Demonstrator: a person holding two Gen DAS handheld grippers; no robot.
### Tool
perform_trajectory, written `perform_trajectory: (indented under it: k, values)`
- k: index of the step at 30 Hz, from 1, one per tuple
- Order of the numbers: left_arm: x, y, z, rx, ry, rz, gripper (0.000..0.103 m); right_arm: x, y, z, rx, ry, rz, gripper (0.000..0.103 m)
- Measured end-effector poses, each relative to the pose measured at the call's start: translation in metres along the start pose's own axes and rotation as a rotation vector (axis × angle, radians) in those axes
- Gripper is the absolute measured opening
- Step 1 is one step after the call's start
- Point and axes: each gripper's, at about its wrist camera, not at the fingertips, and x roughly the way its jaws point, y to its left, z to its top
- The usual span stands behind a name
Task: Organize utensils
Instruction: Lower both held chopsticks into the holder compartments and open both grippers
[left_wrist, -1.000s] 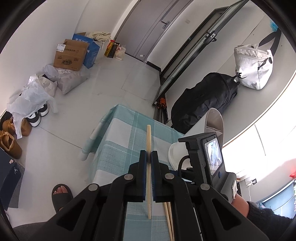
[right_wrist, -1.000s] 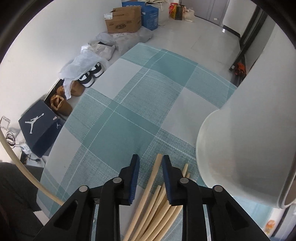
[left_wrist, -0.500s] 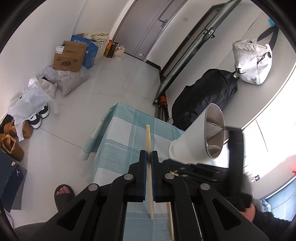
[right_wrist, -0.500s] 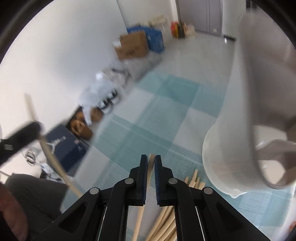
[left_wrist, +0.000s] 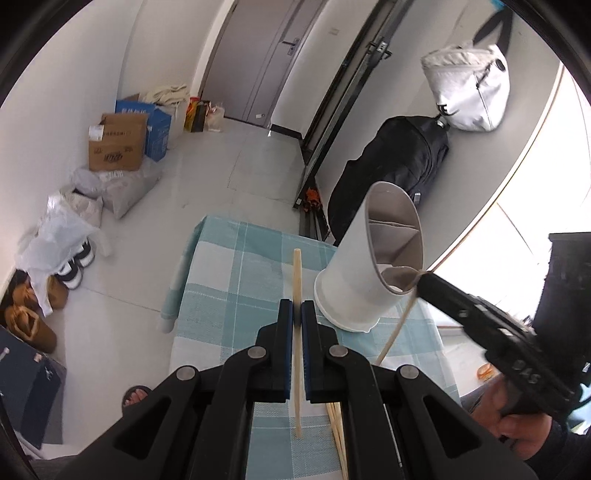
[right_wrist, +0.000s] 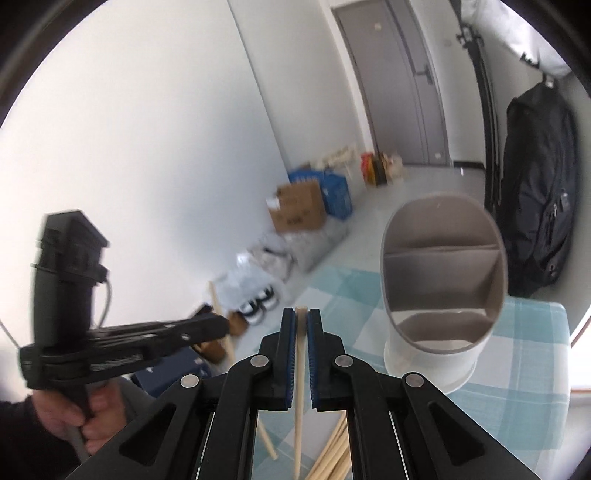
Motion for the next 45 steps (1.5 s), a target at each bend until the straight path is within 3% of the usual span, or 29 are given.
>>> perform_trajectory:
  k: [11, 24, 34, 45]
  values:
    - [-0.015, -0.037, 0.020, 0.066, -0.022, 0.036, 0.001, -0.047, -0.014, 0.014, 0.001, -0.120, 0.026, 0.005]
    - [-0.048, -0.098, 0.095, 0.124, -0.176, -0.004, 0.001, -0.099, -0.048, 0.102, -0.001, -0.226, 0.012, 0.005]
    - [-0.041, -0.120, 0.140, 0.137, -0.281, -0.008, 0.001, -0.088, -0.084, 0.157, -0.032, -0.288, -0.036, 0.005]
    - [0.019, -0.109, 0.146, 0.169, -0.226, 0.039, 0.001, -0.040, -0.094, 0.161, -0.118, -0.284, -0.081, 0.005]
